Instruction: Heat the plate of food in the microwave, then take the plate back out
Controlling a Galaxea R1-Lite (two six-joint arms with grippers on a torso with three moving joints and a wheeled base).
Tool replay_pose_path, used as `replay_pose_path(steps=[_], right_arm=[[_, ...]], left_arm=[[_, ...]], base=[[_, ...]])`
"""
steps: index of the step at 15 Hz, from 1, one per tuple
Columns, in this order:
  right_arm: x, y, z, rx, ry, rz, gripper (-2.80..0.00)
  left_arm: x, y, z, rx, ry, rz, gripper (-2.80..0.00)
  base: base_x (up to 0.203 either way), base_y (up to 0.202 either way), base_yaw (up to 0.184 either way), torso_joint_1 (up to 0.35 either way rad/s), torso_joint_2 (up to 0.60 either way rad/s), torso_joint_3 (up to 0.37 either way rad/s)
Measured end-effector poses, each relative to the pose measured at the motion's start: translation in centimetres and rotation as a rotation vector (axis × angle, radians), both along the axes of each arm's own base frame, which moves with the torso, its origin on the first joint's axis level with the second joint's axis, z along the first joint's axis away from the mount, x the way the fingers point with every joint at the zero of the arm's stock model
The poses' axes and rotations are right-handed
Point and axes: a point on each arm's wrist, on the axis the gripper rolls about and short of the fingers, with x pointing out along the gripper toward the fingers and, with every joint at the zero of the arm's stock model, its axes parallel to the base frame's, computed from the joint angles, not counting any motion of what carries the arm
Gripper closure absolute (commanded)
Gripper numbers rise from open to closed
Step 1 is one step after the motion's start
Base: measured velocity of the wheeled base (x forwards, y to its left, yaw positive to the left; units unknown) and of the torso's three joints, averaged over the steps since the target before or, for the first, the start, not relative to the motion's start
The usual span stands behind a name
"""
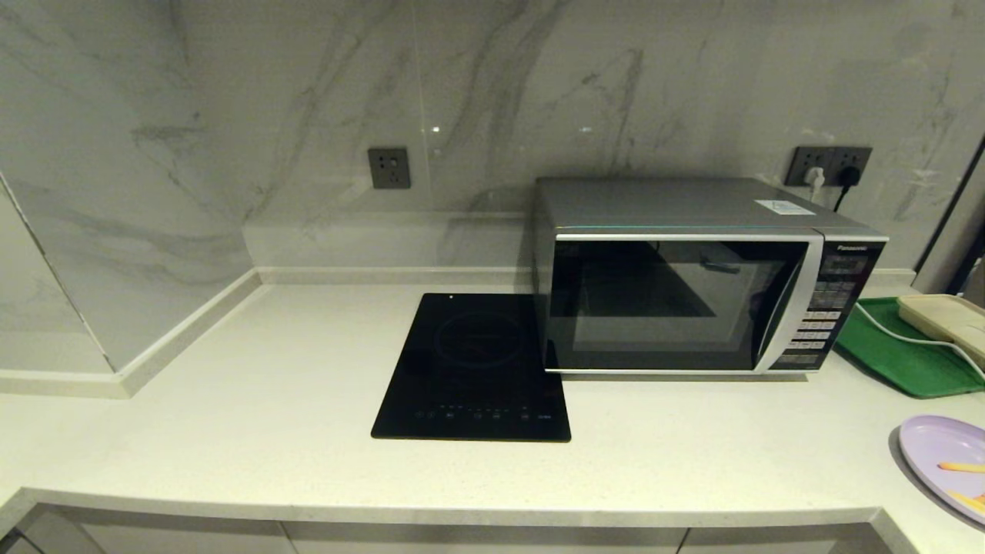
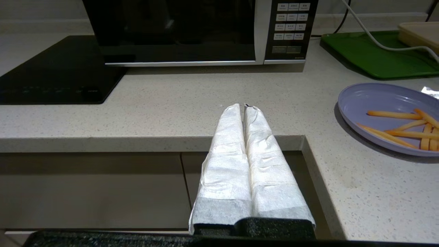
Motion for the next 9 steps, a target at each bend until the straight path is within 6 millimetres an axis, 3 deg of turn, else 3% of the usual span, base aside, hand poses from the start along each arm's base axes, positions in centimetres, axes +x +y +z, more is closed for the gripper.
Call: replay_pose_path(steps=[9], right_arm=[[0.0,0.01,0.0,-0.008,0.001,0.005,0.0]], left_arm=[[0.0,0.0,0.0,-0.001,0.0,0.0,0.0]], base=[[0.0,0.0,0.0,0.0,0.0,0.0]])
